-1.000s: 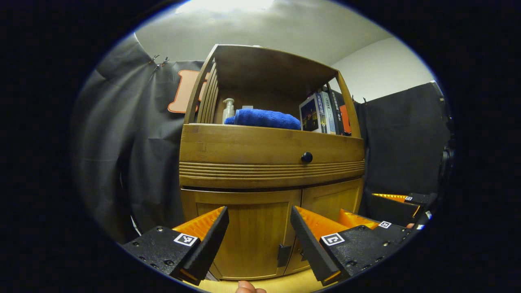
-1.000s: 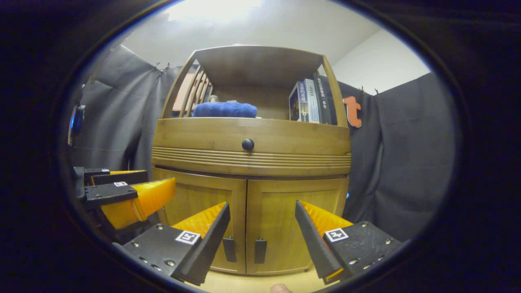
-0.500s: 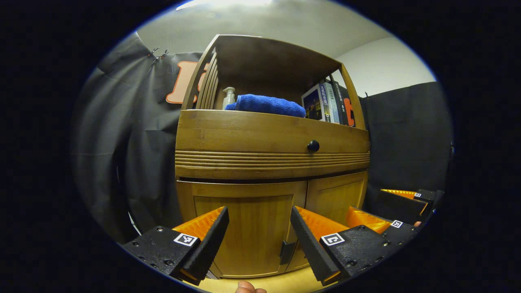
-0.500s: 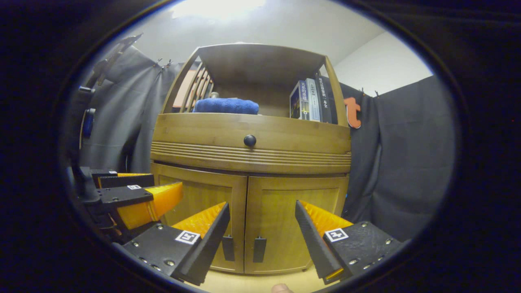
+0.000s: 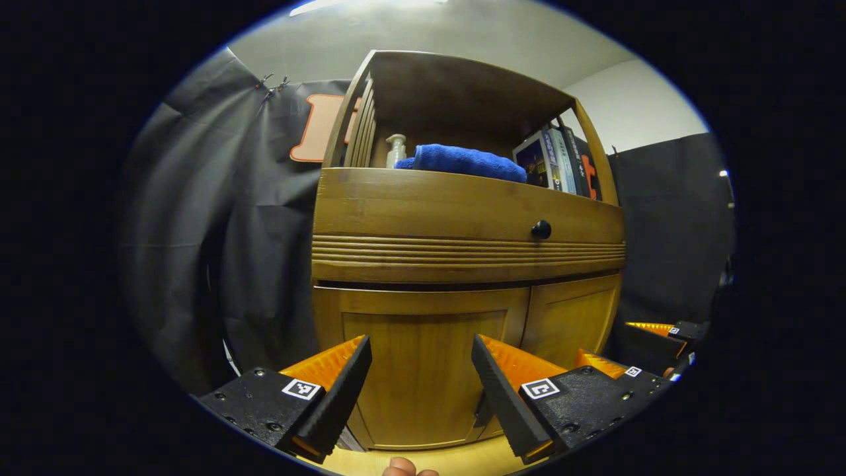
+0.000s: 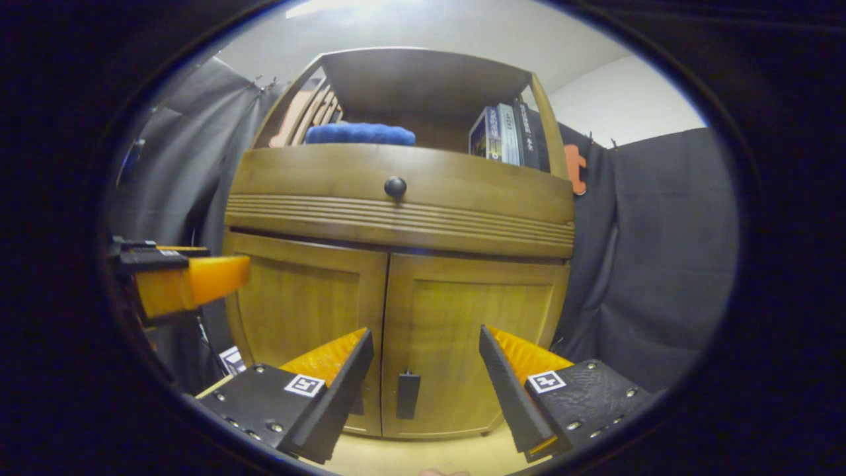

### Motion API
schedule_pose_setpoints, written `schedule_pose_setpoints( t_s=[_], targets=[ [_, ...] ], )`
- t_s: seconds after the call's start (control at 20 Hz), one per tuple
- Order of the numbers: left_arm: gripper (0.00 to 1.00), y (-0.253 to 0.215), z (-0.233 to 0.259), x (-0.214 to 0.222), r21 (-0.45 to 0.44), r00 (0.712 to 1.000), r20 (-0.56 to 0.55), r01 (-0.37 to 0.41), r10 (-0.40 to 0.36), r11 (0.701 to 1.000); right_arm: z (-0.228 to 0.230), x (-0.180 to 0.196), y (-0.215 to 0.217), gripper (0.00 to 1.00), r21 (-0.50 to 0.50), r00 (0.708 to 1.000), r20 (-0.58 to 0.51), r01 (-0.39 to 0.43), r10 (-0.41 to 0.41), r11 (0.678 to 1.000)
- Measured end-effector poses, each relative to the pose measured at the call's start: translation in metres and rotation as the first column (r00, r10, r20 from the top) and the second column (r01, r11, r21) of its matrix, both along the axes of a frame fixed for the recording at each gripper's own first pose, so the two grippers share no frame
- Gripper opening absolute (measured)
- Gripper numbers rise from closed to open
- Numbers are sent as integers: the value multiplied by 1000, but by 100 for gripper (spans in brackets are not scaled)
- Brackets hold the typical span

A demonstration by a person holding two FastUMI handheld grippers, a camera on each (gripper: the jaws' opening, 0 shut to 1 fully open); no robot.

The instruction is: Open the right door of the double-door shoe cabinet with the right hand, and open the left door with the left hand.

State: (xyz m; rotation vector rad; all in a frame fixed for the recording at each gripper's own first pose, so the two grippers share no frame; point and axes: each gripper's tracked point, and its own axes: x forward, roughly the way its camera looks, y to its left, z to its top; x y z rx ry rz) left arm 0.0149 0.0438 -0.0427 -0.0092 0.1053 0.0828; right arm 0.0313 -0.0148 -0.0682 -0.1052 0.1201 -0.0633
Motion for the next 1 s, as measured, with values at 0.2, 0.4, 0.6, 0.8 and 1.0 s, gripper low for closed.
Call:
schedule_pose_setpoints(
  t_s=[0.2,0.4,0.6,0.8,1.0],
  targets=[
    [95,21,-6,-5,-10,999,-12,-52,52,999,-45,27,1,96,23,995,-100,-8,11,1000],
    [92,45,-10,-6,14,994,-22,-104,104,995,-89,49,0,79,47,985,-174,10,-1,999],
    [95,60,-12,-5,29,990,-21,-136,136,990,-118,59,1,73,52,972,-237,21,-8,998],
    [96,62,-16,-2,26,990,-27,-139,139,990,-126,70,-4,44,53,966,-260,28,-14,998],
    [92,60,-15,-1,24,991,-23,-130,131,991,-133,72,3,32,89,962,-274,40,-14,995]
  ],
)
